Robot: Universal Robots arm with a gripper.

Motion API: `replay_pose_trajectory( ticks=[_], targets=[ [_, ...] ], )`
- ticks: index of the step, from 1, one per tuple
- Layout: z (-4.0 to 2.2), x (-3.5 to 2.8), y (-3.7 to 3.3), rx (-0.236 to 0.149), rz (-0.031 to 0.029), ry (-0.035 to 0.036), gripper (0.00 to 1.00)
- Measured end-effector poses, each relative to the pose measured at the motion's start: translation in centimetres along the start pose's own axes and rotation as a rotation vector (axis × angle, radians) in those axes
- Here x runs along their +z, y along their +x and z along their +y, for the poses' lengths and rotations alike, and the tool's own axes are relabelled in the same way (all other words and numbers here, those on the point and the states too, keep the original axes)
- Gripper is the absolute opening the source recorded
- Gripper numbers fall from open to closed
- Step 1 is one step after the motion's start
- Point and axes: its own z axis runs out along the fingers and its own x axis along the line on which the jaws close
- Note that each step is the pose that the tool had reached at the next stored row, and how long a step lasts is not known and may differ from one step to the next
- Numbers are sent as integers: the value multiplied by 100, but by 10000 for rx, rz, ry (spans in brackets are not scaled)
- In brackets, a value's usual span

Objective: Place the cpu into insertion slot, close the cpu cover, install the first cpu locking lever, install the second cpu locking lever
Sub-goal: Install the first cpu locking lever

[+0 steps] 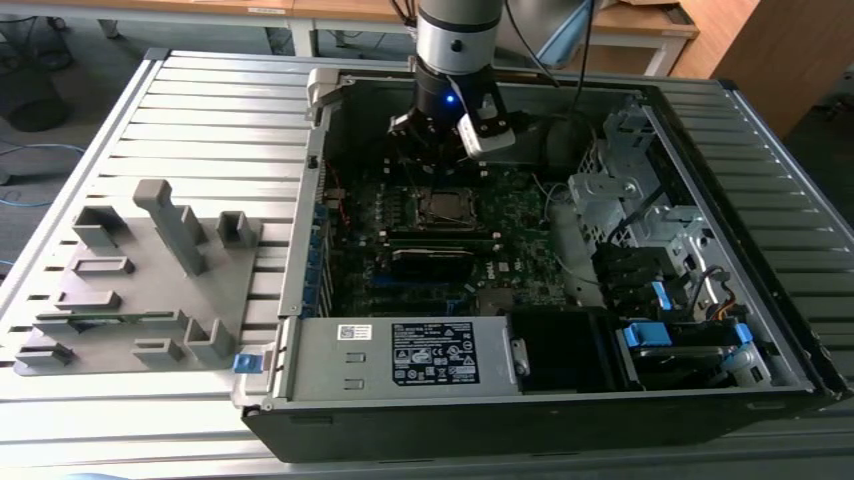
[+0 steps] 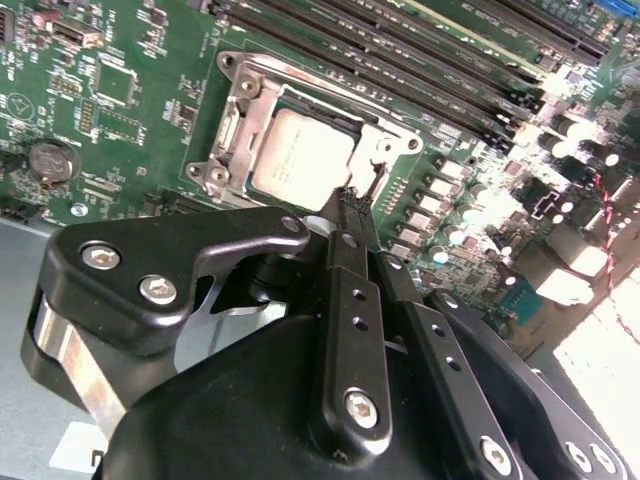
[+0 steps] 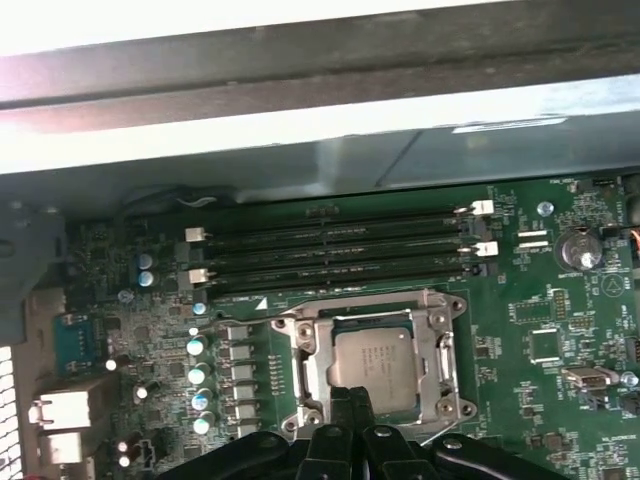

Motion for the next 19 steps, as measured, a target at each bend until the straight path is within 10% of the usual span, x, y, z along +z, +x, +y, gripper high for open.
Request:
replay_pose_trajectory(
  ticks=[19],
  targets=[
    [-14, 11, 204, 0, -1, -1, 11]
  ],
)
